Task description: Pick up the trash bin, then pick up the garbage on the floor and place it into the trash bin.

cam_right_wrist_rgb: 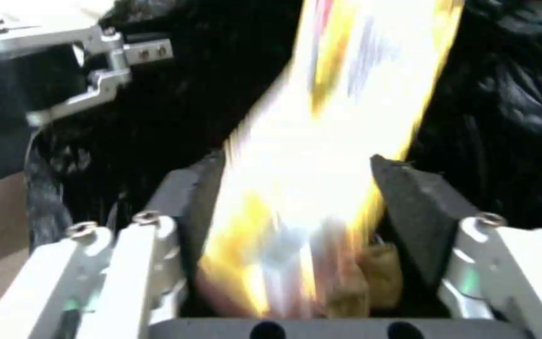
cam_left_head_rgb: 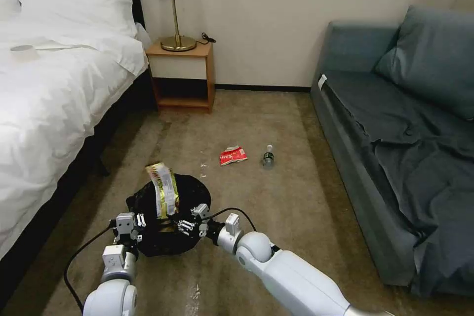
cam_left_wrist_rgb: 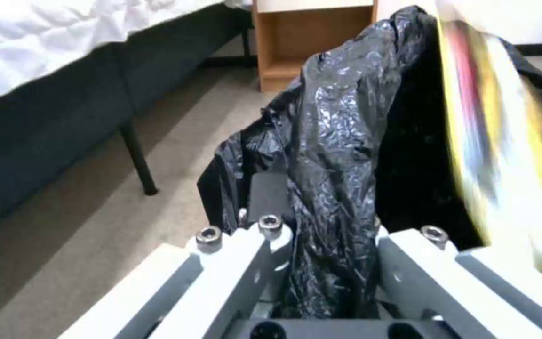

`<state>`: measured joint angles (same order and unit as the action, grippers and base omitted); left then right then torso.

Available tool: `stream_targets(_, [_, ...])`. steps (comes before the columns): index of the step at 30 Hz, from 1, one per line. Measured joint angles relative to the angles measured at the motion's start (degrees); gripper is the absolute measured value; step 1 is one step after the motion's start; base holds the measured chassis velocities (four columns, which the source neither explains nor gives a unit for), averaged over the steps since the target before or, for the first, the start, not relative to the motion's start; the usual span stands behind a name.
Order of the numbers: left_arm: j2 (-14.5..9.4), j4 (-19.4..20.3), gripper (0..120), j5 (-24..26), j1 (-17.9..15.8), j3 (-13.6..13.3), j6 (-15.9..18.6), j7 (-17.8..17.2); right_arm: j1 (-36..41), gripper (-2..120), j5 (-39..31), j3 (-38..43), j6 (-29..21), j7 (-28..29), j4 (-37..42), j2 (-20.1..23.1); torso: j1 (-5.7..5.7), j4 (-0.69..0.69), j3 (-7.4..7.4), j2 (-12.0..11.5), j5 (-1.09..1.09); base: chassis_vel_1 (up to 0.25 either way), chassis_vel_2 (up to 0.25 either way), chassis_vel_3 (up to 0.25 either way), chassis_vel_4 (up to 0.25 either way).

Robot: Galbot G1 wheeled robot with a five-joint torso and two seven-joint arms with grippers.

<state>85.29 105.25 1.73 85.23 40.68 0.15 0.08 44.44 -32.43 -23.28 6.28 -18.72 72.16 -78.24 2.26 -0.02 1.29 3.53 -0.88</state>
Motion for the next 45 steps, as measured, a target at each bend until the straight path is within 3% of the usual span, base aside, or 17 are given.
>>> stream_targets(4, [-0.15, 0.54, 4, 0.29, 0.22, 0.89, -0.24, 0.03, 0.72, 76, 0.03, 0.17, -0.11, 0.09, 1.18, 1.09, 0.00, 0.00, 0.00, 0.00, 0.01, 0.000, 0.000, 0.000, 0.000])
stream_targets(6, [-0.25, 0.92, 4, 0.88, 0.53, 1.84, -0.55, 0.10, 2.45, 90, 0.16, 0.96, -0.46, 0.16, 2.82, 2.83, 0.00, 0.00, 0.00, 0.00, 0.01, 0.000, 0.000, 0.000, 0.000])
stream_targets(11, [-0.32, 1.16, 4, 1.13, 0.85, 2.46, -0.81, 0.14, 3.21, 99, 0.15, 2.27, -1.13, 1.63, 5.19, 4.57, 0.00, 0.00, 0.00, 0.00, 0.01, 0.000, 0.000, 0.000, 0.000])
stream_targets(14, [-0.46, 1.30, 4, 1.18, 1.13, 2.81, -0.84, 0.24, 2.93, 100, 0.68, 3.50, 1.20, 6.31, 5.94, 5.48, 0.00, 0.00, 0.00, 0.00, 0.00, 0.000, 0.000, 0.000, 0.000])
stream_targets(27, [-1.93, 2.74, 4, 2.36, 2.01, 5.01, -0.64, 0.04, 1.96, 100, 3.42, 12.48, 1.92, 14.88, 3.58, 7.09, 0.00, 0.00, 0.00, 0.00, 0.01, 0.000, 0.000, 0.000, 0.000])
stream_targets(34, [-2.79, 4.57, 4, 3.04, 1.61, 5.05, 0.67, -0.75, 1.81, 100, 2.23, 17.68, -1.65, 19.09, 2.57, 10.05, 0.00, -0.01, 0.00, 0.00, 0.00, 0.000, 0.000, 0.000, 0.000])
stream_targets(45, [-3.78, 6.16, 4, 2.74, 2.20, 4.72, 1.55, -1.18, 3.77, 100, 2.27, 23.76, -2.94, 17.92, -1.19, 13.46, 0.00, -0.01, 0.00, 0.00, 0.01, 0.000, 0.000, 0.000, 0.000])
